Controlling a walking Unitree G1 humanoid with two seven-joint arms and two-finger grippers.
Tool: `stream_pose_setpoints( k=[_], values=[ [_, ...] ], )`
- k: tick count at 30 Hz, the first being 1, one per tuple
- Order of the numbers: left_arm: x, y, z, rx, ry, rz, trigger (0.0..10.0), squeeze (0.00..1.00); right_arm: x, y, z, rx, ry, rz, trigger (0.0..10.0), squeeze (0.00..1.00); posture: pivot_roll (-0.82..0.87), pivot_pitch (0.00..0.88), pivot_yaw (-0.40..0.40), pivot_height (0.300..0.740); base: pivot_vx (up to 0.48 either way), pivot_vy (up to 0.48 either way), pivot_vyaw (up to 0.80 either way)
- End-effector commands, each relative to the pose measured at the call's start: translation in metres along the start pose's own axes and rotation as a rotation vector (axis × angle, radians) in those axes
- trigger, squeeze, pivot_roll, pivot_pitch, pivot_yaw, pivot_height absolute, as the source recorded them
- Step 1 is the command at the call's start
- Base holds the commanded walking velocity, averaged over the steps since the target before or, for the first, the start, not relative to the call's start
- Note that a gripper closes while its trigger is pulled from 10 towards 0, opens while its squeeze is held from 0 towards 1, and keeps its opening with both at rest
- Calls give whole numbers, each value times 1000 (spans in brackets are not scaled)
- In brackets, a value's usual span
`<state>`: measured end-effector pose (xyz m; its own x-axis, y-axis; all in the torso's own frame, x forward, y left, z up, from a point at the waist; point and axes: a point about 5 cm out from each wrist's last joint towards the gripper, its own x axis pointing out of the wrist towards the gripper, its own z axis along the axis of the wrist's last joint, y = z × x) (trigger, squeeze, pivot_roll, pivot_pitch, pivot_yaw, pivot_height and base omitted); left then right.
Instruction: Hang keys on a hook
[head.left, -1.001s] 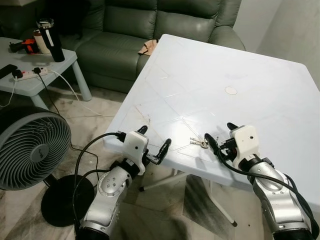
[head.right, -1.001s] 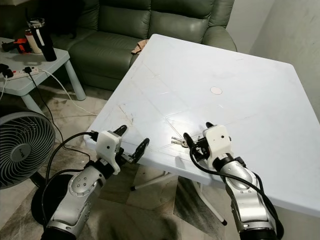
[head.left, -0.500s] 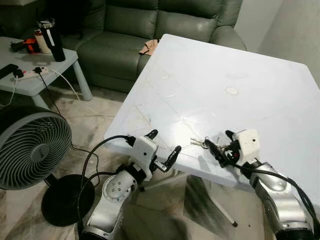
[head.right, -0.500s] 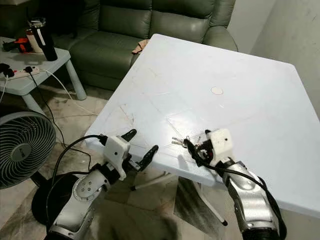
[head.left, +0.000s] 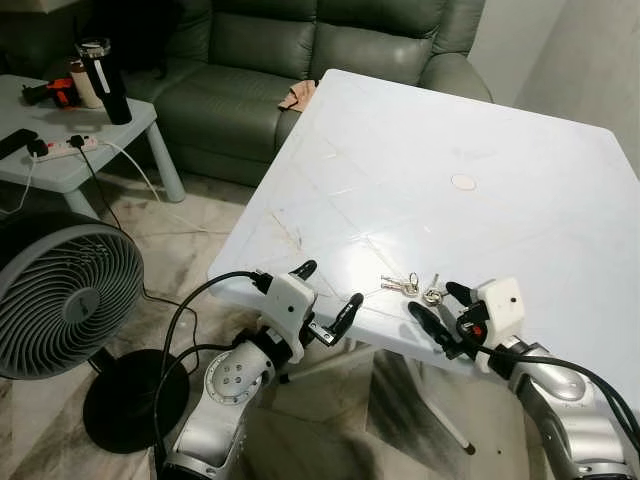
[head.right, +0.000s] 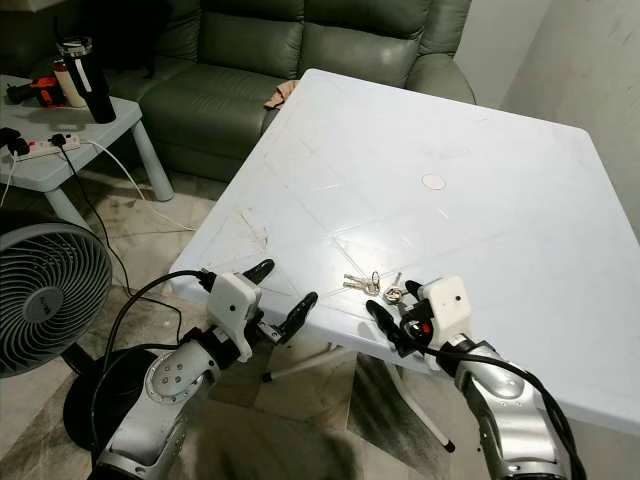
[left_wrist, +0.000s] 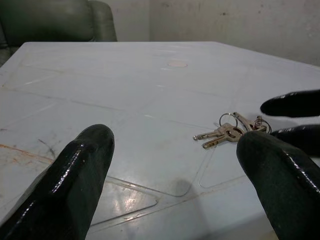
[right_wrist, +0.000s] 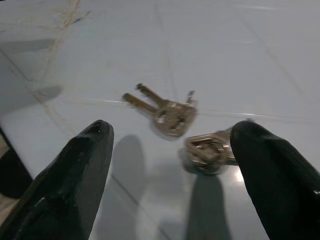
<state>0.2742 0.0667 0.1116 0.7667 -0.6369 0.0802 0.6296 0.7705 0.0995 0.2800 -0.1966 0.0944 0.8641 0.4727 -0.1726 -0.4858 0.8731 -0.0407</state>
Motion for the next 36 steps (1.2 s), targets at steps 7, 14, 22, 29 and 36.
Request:
stream_pose_setpoints(
  k=[7,14,22,29,36],
  values=[
    [1,-9,3,4,-4,-38,10000,0,6,-1,-4,-7,72,-71,10000,0,55,130,-74,740,0,0,0],
    [1,-12,3,1,-4,-46,10000,0,7,-6,-3,-4,61,-95,10000,0,50,130,-74,740,0,0,0],
    [3,-12,4,-3,-5,-42,10000,0,7,-17,4,43,28,-165,10000,0,48,127,-77,740,0,0,0],
    [2,-12,4,-5,-6,-39,10000,0,8,-19,0,40,68,-190,10000,0,50,124,-79,740,0,0,0],
    [2,-12,4,-3,-6,-39,10000,0,9,-19,-4,42,122,-169,10000,0,51,122,-78,740,0,0,0]
  ],
)
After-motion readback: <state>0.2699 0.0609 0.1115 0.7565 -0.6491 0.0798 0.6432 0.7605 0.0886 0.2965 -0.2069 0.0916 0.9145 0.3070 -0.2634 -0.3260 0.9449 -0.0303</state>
